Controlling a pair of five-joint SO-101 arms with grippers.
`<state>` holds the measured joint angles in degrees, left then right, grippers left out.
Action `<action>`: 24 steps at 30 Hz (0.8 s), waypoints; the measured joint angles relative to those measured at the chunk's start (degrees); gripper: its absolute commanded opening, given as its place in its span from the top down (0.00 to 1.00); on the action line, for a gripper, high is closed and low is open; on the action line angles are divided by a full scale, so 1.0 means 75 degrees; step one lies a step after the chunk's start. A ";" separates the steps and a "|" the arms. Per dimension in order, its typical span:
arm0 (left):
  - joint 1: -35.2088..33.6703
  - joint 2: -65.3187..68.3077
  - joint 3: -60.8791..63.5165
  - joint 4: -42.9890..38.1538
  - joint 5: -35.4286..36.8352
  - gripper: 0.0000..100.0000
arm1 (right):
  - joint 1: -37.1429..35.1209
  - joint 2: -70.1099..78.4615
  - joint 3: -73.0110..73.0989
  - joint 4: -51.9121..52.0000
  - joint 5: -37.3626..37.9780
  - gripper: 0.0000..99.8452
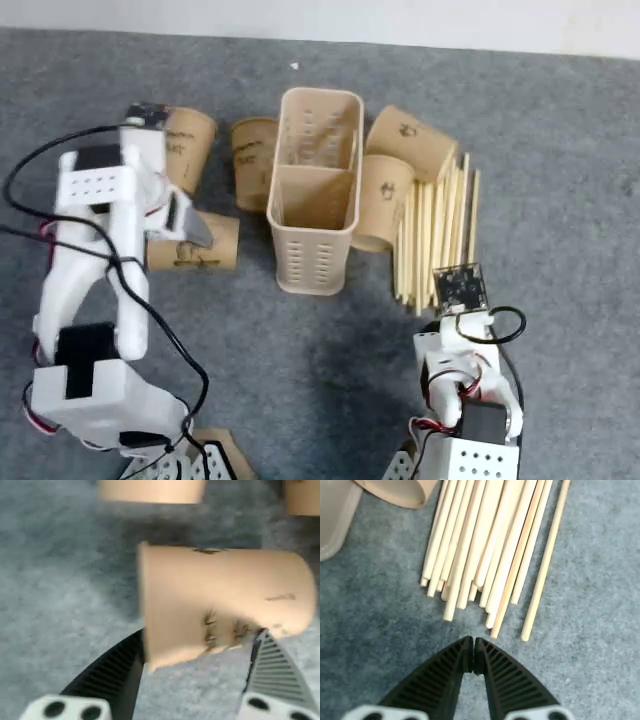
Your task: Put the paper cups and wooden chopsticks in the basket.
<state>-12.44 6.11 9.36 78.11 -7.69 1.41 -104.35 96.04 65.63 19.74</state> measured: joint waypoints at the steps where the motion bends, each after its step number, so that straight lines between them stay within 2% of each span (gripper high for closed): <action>1: 0.0176 0.0000 0.0000 0.0000 0.0000 0.73 | 0.0000 0.0000 0.0000 0.0000 0.0000 0.97; 6: 0.0996 -0.0117 0.0012 0.0000 0.0000 0.77 | -0.0012 0.0000 0.0000 0.0000 0.0000 0.97; 10: 0.1254 -0.0117 0.0012 0.0000 -0.0012 0.80 | -0.0012 0.0000 0.0000 0.0000 0.0000 0.97; 13: 0.1266 -0.0117 -0.0094 0.0000 -0.0012 0.87 | -0.0012 0.0000 0.0000 0.0000 0.0000 0.97; 16: 0.1242 -0.0117 -0.0340 0.0000 -0.0012 0.99 | -0.0012 0.0000 0.0000 0.0000 0.0000 0.97; 19: 0.1254 -0.0117 -0.0715 0.0117 -0.0012 0.99 | -0.0012 0.0000 0.0000 0.0000 0.0000 0.97; 24: 0.1242 -0.0117 -0.1629 0.1196 -0.0586 1.00 | -0.0012 0.0000 0.0000 0.0000 0.0000 0.97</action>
<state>-3.12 5.23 -2.86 87.08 -12.09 1.32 -104.35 96.04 65.63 19.74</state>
